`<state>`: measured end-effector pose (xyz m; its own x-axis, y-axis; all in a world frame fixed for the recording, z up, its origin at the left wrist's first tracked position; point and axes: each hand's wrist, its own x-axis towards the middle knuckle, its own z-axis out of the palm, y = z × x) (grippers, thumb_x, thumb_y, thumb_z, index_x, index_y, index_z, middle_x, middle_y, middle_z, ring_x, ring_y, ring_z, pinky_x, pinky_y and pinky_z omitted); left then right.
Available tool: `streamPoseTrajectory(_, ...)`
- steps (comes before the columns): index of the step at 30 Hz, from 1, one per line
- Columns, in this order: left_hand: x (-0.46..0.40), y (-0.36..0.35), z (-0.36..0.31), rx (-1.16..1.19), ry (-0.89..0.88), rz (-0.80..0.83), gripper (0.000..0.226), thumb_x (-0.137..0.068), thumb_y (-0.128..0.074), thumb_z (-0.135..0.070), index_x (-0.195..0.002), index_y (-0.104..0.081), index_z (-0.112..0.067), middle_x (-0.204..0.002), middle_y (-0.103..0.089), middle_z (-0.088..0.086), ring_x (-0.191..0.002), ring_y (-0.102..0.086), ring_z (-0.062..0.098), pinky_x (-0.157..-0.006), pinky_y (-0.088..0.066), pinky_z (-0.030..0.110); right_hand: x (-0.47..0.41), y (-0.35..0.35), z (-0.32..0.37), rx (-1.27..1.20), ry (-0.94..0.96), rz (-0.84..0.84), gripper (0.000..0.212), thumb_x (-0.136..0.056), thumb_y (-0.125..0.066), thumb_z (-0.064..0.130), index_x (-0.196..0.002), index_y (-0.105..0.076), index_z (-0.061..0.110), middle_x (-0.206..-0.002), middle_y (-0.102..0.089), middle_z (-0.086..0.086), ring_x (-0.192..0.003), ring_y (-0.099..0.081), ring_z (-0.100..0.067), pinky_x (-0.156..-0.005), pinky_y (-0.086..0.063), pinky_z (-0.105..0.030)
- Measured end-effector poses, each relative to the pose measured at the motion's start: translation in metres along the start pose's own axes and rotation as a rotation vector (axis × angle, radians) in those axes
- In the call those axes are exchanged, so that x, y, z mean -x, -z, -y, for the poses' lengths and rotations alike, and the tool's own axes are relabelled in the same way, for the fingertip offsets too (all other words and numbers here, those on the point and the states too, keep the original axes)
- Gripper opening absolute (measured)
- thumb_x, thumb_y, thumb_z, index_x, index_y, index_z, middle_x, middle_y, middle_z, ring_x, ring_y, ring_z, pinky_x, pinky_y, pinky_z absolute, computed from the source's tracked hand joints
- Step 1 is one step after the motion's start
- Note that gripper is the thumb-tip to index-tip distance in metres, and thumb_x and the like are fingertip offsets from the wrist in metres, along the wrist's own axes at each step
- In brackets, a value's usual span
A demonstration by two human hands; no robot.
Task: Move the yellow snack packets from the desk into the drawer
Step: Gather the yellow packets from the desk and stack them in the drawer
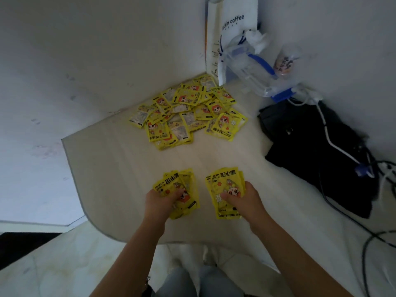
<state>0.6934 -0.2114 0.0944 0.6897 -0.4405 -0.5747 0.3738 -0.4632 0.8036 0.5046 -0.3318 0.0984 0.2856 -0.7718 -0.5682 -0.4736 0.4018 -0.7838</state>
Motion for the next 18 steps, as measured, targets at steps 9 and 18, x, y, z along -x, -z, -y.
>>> streamPoseTrajectory(9, 0.061, 0.024, 0.061, -0.024, 0.014, 0.173, 0.033, -0.067, -0.084, -0.007, -0.099, -0.074, -0.013, -0.087, -0.077, 0.008, -0.081, -0.074, 0.027, -0.075, -0.060, 0.050, 0.097, -0.002, -0.065, -0.160, -0.033, -0.107, 0.032, -0.076, -0.079, 0.016, -0.105, -0.065, 0.016, -0.099, -0.072, -0.004, -0.083, -0.069, -0.015, -0.059, -0.053, -0.023)
streamPoseTrajectory(18, 0.131, 0.070, 0.114, -0.094, -0.005, 0.416, 0.028, -0.075, -0.078, -0.003, -0.100, -0.072, -0.015, -0.095, -0.076, 0.010, -0.090, -0.073, 0.030, -0.084, -0.055, 0.059, 0.210, -0.026, -0.145, -0.226, -0.082, -0.274, 0.031, -0.075, -0.079, 0.020, -0.105, -0.070, 0.013, -0.093, -0.074, -0.005, -0.081, -0.072, -0.016, -0.065, -0.058, -0.030)
